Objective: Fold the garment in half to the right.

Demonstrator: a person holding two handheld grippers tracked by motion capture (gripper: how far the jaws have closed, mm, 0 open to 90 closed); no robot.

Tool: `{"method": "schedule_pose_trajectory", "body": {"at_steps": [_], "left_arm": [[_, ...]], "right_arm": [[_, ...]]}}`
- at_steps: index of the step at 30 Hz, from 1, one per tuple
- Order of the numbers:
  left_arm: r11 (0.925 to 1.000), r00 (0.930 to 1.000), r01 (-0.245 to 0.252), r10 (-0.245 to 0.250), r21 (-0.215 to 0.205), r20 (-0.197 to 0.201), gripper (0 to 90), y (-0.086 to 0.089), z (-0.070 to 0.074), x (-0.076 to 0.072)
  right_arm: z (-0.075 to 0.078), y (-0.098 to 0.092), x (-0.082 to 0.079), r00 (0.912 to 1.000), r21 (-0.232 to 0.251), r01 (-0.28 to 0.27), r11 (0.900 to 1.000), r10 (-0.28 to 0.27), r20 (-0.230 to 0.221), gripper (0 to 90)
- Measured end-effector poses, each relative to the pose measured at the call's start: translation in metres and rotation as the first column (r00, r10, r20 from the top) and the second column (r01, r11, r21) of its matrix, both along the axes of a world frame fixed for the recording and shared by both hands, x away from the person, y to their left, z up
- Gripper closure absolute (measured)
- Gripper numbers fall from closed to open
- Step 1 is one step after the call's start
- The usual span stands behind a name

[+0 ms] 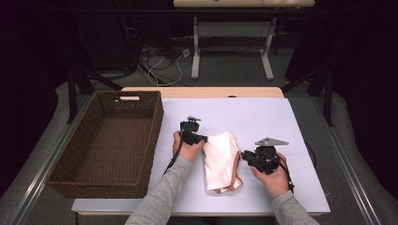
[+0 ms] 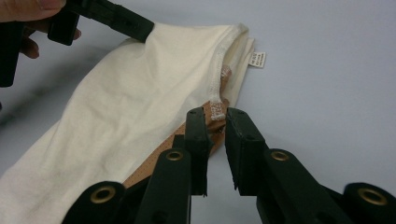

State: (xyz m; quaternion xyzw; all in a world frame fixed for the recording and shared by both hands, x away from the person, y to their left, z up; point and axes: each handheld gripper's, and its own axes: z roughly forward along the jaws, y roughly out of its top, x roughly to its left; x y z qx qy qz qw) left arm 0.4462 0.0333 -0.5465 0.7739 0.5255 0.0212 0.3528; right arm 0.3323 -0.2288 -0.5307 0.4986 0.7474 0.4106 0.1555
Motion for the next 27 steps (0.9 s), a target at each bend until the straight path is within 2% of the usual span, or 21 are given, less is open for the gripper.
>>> {"method": "schedule_pose_trajectory", "body": {"at_steps": [6,10,13,17,20,21,24,27], "left_arm": [[0.9998,0.9999,0.003,-0.003,-0.018,0.014,84.7,0.003,0.008,0.003],[0.9998,0.9996,0.007,-0.007,-0.019,0.026,84.9,0.005,0.013,0.007],[0.9998,0.9992,0.003,-0.002,-0.018,0.04,85.0,0.009,0.017,0.012],[0.9999,0.9986,-0.001,0.002,-0.011,0.053,85.0,0.01,0.021,0.016],[1.0,0.9984,0.002,-0.002,-0.001,0.056,85.1,0.01,0.021,0.02],[1.0,0.9985,0.001,-0.001,0.0,0.054,85.1,0.009,0.021,0.022],[1.0,0.9985,0.005,-0.005,0.004,0.055,85.1,0.008,0.02,0.025],[0.9999,0.998,0.008,-0.009,0.013,0.063,85.1,0.009,0.021,0.028]], "right_arm": [[0.002,0.001,0.0,0.9999,0.005,-0.016,1.0,0.016,0.005,73.2],[0.003,0.003,-0.002,0.9978,0.023,-0.065,0.998,0.065,0.017,66.4],[0.002,0.007,-0.003,0.9915,0.021,-0.125,0.992,0.124,0.04,58.7],[0.001,0.014,-0.005,0.9784,-0.007,-0.192,0.981,0.192,0.077,50.5],[0.003,0.02,-0.005,0.9644,-0.033,-0.24,0.97,0.242,0.105,47.1],[0.004,0.023,-0.006,0.9627,-0.035,-0.245,0.969,0.247,0.111,46.4],[0.006,0.028,-0.007,0.9491,-0.08,-0.279,0.957,0.288,0.128,43.7],[0.009,0.032,-0.008,0.9416,-0.108,-0.297,0.949,0.31,0.132,41.4]]}}
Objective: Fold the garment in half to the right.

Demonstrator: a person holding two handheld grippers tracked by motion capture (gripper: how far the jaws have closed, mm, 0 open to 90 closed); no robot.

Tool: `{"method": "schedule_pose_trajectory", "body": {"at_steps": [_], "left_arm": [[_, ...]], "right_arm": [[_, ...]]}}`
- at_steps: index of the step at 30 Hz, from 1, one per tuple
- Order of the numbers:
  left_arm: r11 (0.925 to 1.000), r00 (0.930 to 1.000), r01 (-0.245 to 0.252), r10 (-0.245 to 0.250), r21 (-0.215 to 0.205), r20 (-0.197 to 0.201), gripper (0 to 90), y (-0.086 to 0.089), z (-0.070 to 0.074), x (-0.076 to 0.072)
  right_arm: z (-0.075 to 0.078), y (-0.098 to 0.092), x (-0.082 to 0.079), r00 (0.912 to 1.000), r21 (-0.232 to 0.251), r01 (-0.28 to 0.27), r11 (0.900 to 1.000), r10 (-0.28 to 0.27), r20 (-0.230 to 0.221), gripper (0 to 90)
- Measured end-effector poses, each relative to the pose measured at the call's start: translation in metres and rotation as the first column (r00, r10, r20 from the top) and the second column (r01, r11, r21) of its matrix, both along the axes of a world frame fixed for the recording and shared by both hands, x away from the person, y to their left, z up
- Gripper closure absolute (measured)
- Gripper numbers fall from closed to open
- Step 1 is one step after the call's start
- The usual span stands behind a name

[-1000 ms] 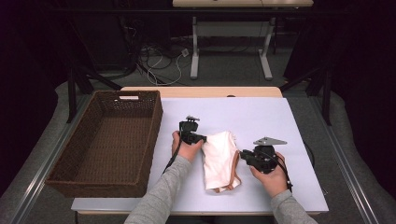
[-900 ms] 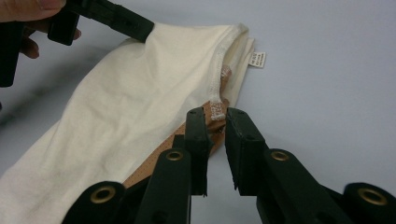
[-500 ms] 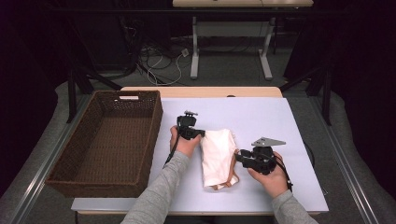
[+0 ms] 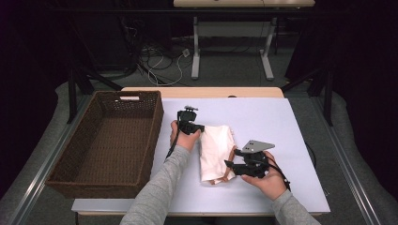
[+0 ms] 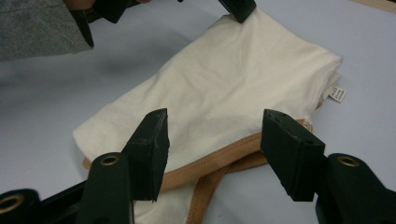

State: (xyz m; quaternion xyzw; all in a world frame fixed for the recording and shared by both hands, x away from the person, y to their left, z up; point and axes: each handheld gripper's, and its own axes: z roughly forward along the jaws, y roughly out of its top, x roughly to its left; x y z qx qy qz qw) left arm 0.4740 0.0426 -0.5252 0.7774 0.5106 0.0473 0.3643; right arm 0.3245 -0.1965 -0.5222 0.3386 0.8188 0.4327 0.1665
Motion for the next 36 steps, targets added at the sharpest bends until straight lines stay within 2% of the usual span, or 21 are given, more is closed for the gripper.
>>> {"method": "schedule_pose_trajectory", "body": {"at_steps": [5,8,10,12,15,19,23,25,28,31,33,34,36], "left_arm": [[1.0,1.0,0.0,0.0,0.006,0.005,85.2,0.003,0.001,0.002],[1.0,1.0,-0.004,0.004,0.002,0.0,85.2,0.004,0.001,0.003],[1.0,1.0,-0.001,0.001,0.007,-0.001,85.2,0.005,0.001,0.003],[0.9999,1.0,0.003,-0.004,0.011,0.003,85.2,0.005,0.001,0.004],[0.9999,1.0,0.004,-0.004,0.013,0.002,85.2,0.005,0.001,0.004],[0.9999,1.0,0.007,-0.007,0.015,0.005,85.2,0.005,0.001,0.004],[0.9999,0.9999,0.002,-0.002,0.016,0.011,85.2,0.004,0.002,0.003],[0.9999,0.9999,0.008,-0.008,0.014,0.01,85.2,0.005,0.003,0.004],[0.9998,0.9999,0.01,-0.01,0.018,0.01,85.2,0.005,0.003,0.004],[0.9998,0.9998,0.01,-0.01,0.018,0.014,85.2,0.005,0.002,0.004],[0.9997,0.9998,0.012,-0.013,0.019,0.014,85.2,0.004,0.003,0.003],[0.9996,0.9997,0.015,-0.015,0.024,0.017,85.2,0.005,0.003,0.003],[0.9994,0.9996,0.022,-0.022,0.027,0.019,85.3,0.004,0.003,0.003]], "right_arm": [[0.003,0.004,0.002,0.9986,-0.019,-0.05,0.999,0.051,0.015,39.4],[0.005,0.004,0.003,0.9985,-0.028,-0.051,0.998,0.052,0.016,38.2],[0.009,0.007,0.003,0.9973,-0.048,-0.068,0.997,0.069,0.023,37.3],[0.01,0.008,0.003,0.9976,-0.061,-0.069,0.996,0.069,0.003,35.7],[0.012,0.011,0.003,0.9964,-0.083,-0.082,0.993,0.083,0.014,34.9],[0.015,0.015,0.003,0.995,-0.126,-0.094,0.988,0.097,0.021,29.3],[0.017,0.018,0.004,0.992,-0.155,-0.109,0.982,0.117,0.046,26.2],[0.02,0.022,0.004,0.991,-0.186,-0.115,0.976,0.126,0.046,20.8],[0.021,0.026,0.004,0.9901,-0.191,-0.129,0.973,0.137,0.03,15.5],[0.023,0.03,0.003,0.9852,-0.209,-0.157,0.965,0.168,0.033,13.7],[0.024,0.032,0.002,0.9797,-0.241,-0.188,0.952,0.199,0.022,8.1],[0.024,0.034,0.001,0.9777,-0.246,-0.194,0.949,0.208,0.03,6.3],[0.025,0.036,0.0,0.9705,-0.255,-0.229,0.939,0.241,0.013,5.8]]}}
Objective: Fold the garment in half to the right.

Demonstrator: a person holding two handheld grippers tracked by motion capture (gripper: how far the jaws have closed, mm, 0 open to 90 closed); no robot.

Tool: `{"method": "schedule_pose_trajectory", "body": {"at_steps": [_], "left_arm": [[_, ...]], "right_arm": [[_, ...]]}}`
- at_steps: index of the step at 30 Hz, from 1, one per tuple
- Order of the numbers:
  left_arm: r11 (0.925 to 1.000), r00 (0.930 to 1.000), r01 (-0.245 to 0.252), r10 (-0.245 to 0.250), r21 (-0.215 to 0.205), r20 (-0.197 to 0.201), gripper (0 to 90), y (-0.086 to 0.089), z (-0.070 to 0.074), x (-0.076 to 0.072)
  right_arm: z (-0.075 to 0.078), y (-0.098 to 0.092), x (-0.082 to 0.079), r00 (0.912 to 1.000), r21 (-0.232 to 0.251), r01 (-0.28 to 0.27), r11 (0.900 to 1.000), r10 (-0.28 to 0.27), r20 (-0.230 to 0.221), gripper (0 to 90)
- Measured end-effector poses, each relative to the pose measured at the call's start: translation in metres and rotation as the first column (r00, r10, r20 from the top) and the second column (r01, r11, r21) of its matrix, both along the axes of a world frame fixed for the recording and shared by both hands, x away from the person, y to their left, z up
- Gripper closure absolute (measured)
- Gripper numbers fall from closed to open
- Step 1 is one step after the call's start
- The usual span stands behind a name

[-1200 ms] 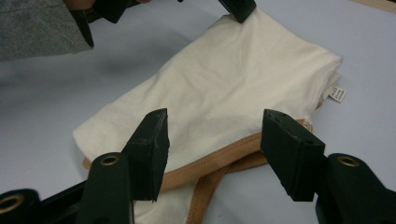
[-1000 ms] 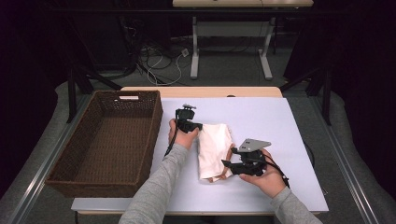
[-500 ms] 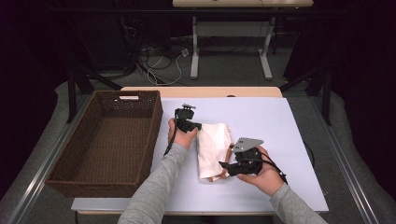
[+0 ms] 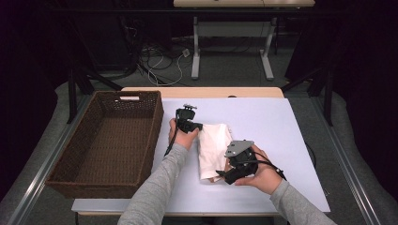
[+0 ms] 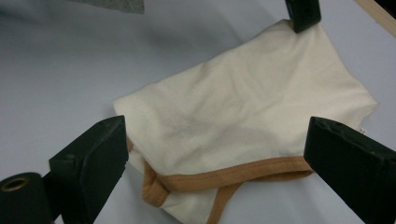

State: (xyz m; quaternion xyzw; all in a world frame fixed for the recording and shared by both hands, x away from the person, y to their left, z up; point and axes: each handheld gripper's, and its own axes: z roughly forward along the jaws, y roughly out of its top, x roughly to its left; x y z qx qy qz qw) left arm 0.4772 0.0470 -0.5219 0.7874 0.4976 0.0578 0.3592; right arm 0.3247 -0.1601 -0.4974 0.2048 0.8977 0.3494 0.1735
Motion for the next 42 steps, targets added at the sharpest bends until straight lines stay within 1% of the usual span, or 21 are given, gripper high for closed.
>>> {"method": "schedule_pose_trajectory", "body": {"at_steps": [3,5,9,12,17,21,23,24,25,26,27,28,30,31,33,35,36,37,38,39,42], "left_arm": [[1.0,1.0,0.004,-0.004,0.0,0.003,85.3,0.0,0.0,0.0],[1.0,1.0,0.006,-0.006,-0.001,0.005,85.3,0.0,0.0,0.0],[0.9997,0.9996,0.018,-0.019,0.018,0.022,85.3,-0.001,0.001,-0.001],[0.9997,0.9995,0.015,-0.015,0.017,0.026,85.2,-0.001,0.001,-0.001],[0.9995,0.999,0.016,-0.017,0.027,0.042,85.2,-0.002,0.001,-0.001],[0.9993,0.9987,0.017,-0.019,0.032,0.047,85.2,-0.002,0.001,-0.001],[0.9992,0.9987,0.018,-0.02,0.035,0.047,85.2,-0.003,0.001,-0.001],[0.999,0.9986,0.02,-0.022,0.04,0.048,85.2,-0.003,0.001,-0.001],[0.9986,0.9984,0.025,-0.027,0.047,0.05,85.2,-0.003,0.001,-0.001],[0.9986,0.9984,0.025,-0.027,0.047,0.05,85.2,-0.003,0.001,-0.001],[0.9975,0.9976,0.034,-0.038,0.063,0.058,85.2,-0.003,0.0,-0.001],[0.998,0.998,0.028,-0.031,0.056,0.055,85.2,-0.004,0.0,-0.001],[0.9979,0.9979,0.029,-0.033,0.058,0.056,85.2,-0.004,0.0,-0.001],[0.9979,0.9979,0.029,-0.033,0.058,0.056,85.2,-0.004,0.0,-0.001],[0.9975,0.9976,0.035,-0.038,0.062,0.058,85.2,-0.004,0.0,-0.001],[0.9973,0.9973,0.041,-0.044,0.061,0.058,85.2,-0.004,-0.001,-0.001],[0.9973,0.9973,0.041,-0.045,0.061,0.058,85.2,-0.003,-0.001,0.0],[0.9973,0.9974,0.041,-0.045,0.06,0.057,85.2,-0.003,-0.001,0.0],[0.9973,0.9973,0.042,-0.046,0.061,0.057,85.3,-0.003,-0.001,0.0],[0.9973,0.9973,0.043,-0.046,0.06,0.057,85.2,-0.003,-0.001,0.0],[0.9978,0.9976,0.039,-0.042,0.054,0.054,85.2,-0.003,-0.001,-0.001]], "right_arm": [[0.001,0.005,-0.002,0.9993,-0.048,-0.031,0.998,0.032,0.019,3.5],[0.001,0.008,-0.004,0.9967,-0.092,-0.053,0.994,0.058,0.056,3.8],[0.0,0.012,-0.009,0.9842,-0.172,-0.123,0.977,0.142,0.105,15.5],[-0.002,0.015,-0.013,0.9744,-0.221,-0.157,0.962,0.188,0.124,17.1],[-0.007,0.019,-0.017,0.9581,-0.254,-0.225,0.941,0.261,0.118,25.6],[-0.011,0.021,-0.017,0.9529,-0.271,-0.255,0.928,0.289,0.092,32.6],[-0.014,0.022,-0.017,0.9453,-0.29,-0.276,0.917,0.313,0.092,34.4],[-0.016,0.023,-0.017,0.9367,-0.294,-0.297,0.908,0.337,0.094,35.7],[-0.017,0.024,-0.017,0.9317,-0.309,-0.312,0.898,0.353,0.086,35.9],[-0.019,0.026,-0.017,0.9288,-0.315,-0.318,0.894,0.36,0.087,36.1],[-0.02,0.027,-0.017,0.9232,-0.334,-0.326,0.885,0.374,0.089,36.1],[-0.022,0.028,-0.018,0.9205,-0.339,-0.328,0.882,0.379,0.096,36.4],[-0.024,0.03,-0.017,0.9147,-0.359,-0.335,0.871,0.392,0.098,37.9],[-0.024,0.03,-0.017,0.9147,-0.359,-0.335,0.871,0.392,0.098,37.9],[-0.027,0.033,-0.016,0.9086,-0.383,-0.345,0.857,0.407,0.092,38.2],[-0.029,0.034,-0.015,0.9084,-0.397,-0.343,0.851,0.408,0.091,37.6],[-0.031,0.035,-0.014,0.903,-0.402,-0.348,0.847,0.418,0.099,37.4],[-0.032,0.036,-0.014,0.9031,-0.409,-0.347,0.844,0.418,0.097,37.1],[-0.033,0.036,-0.014,0.8989,-0.415,-0.352,0.839,0.427,0.099,37.0],[-0.034,0.037,-0.014,0.9001,-0.423,-0.35,0.836,0.425,0.095,37.0],[-0.038,0.038,-0.013,0.8956,-0.453,-0.351,0.82,0.435,0.093,36.8]]}}
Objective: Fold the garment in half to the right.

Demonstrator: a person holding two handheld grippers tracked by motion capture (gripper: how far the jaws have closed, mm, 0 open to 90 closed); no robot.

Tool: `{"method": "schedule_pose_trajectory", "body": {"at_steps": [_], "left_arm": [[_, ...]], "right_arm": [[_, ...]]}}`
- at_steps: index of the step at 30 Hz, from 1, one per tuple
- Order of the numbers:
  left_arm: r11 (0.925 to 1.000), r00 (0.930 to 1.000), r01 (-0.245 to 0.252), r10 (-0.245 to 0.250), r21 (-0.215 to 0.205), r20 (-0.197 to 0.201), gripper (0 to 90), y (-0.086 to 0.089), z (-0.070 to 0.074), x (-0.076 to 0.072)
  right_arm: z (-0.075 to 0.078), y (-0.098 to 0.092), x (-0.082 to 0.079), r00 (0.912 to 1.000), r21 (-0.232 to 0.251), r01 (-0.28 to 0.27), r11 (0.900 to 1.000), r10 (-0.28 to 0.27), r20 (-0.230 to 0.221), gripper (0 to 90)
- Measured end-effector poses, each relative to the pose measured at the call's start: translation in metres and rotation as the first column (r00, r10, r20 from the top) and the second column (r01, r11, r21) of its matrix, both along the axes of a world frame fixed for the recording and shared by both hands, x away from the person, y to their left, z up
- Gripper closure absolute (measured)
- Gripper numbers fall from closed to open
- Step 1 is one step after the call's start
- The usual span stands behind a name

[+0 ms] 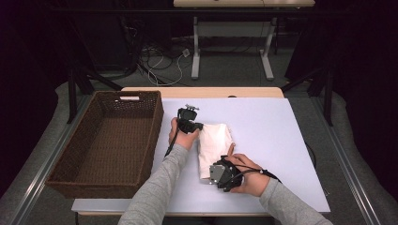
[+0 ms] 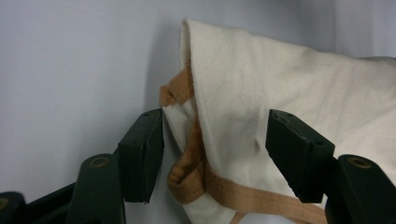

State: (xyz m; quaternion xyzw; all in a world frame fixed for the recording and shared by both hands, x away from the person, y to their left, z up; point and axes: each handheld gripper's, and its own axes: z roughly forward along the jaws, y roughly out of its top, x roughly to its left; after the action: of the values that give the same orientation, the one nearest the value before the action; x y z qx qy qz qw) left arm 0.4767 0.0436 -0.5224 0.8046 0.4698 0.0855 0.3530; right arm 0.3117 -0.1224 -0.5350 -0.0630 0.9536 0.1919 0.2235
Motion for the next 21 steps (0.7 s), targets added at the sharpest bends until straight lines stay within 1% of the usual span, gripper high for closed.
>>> {"method": "schedule_pose_trajectory", "body": {"at_steps": [2,6,7,8,9,11,12,17,18,19,20,21], "left_arm": [[1.0,1.0,0.005,-0.005,0.001,0.001,85.3,0.0007,-0.0003,0.0005],[1.0,1.0,0.005,-0.005,0.003,0.001,85.3,0.0001,-0.0004,0.0003],[1.0,1.0,0.006,-0.006,0.003,0.002,85.3,-0.0001,-0.0004,0.0002],[1.0,1.0,0.006,-0.006,0.002,0.001,85.3,-0.0001,-0.0004,0.0002],[1.0,1.0,0.007,-0.007,0.003,0.001,85.3,0.0,-0.0004,0.0002],[1.0,1.0,0.006,-0.006,0.001,-0.002,85.2,0.0002,-0.0005,0.0003],[1.0,1.0,0.006,-0.006,0.002,-0.002,85.3,0.0003,-0.0005,0.0004],[1.0,1.0,0.004,-0.004,-0.003,-0.007,85.3,0.0002,-0.001,0.0004],[1.0,1.0,0.004,-0.004,-0.004,-0.005,85.3,0.0001,-0.0013,0.0005],[1.0,1.0,0.004,-0.004,-0.004,-0.006,85.3,0.0001,-0.0013,0.0005],[1.0,1.0,0.004,-0.004,-0.003,-0.008,85.3,0.0003,-0.0011,0.0005],[1.0,1.0,0.004,-0.004,-0.003,-0.008,85.3,0.0003,-0.0011,0.0005]], "right_arm": [[-0.0018,0.0012,0.001,0.9999,-0.009,-0.007,1.0,0.007,0.012,36.8],[-0.0024,0.0035,0.0025,0.9998,-0.002,-0.003,1.0,0.003,0.019,36.8],[-0.0016,0.0042,0.0028,0.9998,-0.012,0.002,1.0,-0.002,0.019,36.8],[-0.0028,0.0049,0.0035,0.9998,0.007,0.001,1.0,-0.001,0.022,36.8],[-0.0026,0.0058,0.0038,0.9997,0.004,0.003,1.0,-0.003,0.023,36.8],[-0.003,0.0076,0.0045,0.9997,0.013,0.007,1.0,-0.007,0.024,37.4],[-0.0031,0.0083,0.004,0.9998,0.013,0.011,1.0,-0.011,0.018,38.1],[-0.0036,0.009,0.0045,1.0,0.014,-0.003,1.0,0.003,0.009,45.3],[-0.0025,0.0089,0.0041,1.0,-0.006,0.008,1.0,-0.008,0.0,46.8],[-0.0032,0.009,0.0049,1.0,0.004,-0.003,1.0,0.003,0.004,48.2],[-0.0029,0.0092,0.0044,1.0,-0.007,-0.001,1.0,0.001,0.0,50.2],[-0.0029,0.0092,0.0044,1.0,-0.007,-0.001,1.0,0.001,0.0,50.2]]}}
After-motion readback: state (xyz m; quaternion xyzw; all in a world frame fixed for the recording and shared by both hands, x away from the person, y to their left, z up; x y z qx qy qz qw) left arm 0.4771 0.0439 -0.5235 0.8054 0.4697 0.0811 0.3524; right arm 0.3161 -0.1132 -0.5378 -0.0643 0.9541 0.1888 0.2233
